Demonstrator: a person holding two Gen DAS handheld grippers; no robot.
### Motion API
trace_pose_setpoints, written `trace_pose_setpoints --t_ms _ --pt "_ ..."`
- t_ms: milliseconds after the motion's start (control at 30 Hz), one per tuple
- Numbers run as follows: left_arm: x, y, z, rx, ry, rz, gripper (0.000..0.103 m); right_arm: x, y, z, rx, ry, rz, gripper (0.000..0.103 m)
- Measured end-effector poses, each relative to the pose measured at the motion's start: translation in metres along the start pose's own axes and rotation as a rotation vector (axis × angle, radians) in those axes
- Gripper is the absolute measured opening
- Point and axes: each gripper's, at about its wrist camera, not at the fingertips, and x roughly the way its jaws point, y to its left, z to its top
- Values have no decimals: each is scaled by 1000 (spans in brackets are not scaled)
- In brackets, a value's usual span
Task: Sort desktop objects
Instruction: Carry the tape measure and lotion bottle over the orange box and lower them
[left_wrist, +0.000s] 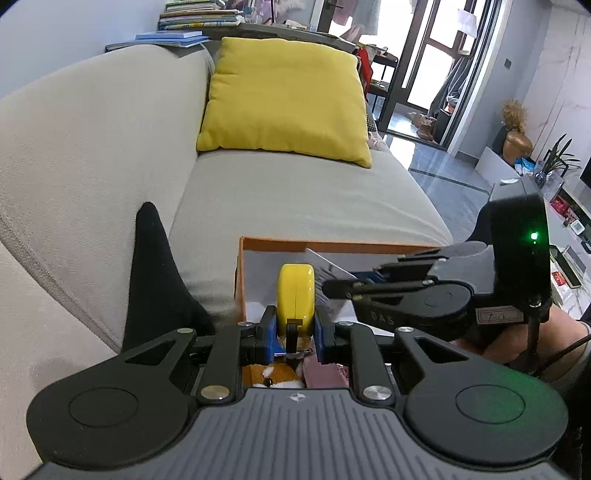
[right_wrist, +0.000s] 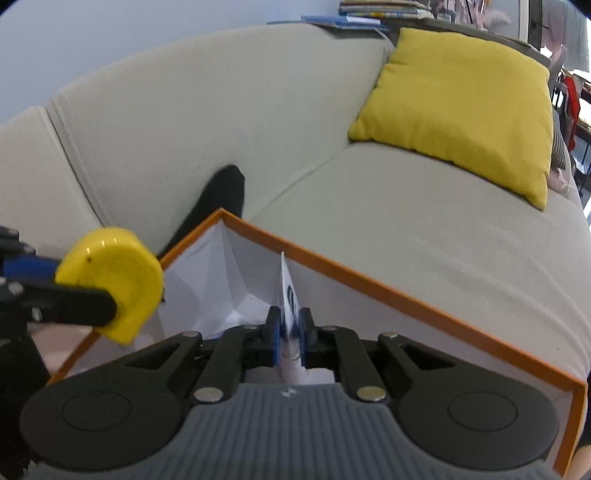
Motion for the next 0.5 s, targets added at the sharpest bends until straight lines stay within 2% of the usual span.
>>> trace_pose_setpoints --t_ms 167,233,367,500 --pt "3 5 1 -10 -1 -12 22 6 -4 7 63 167 38 14" --pt "2 6 2 -15 -6 -16 22 7 -2 9 89 163 31 12" --pt "-1 11 3 -27 -20 -14 22 9 2 15 203 95 31 10" --pt "-8 14 4 -23 -33 -7 22 11 22 17 209 29 0 10"
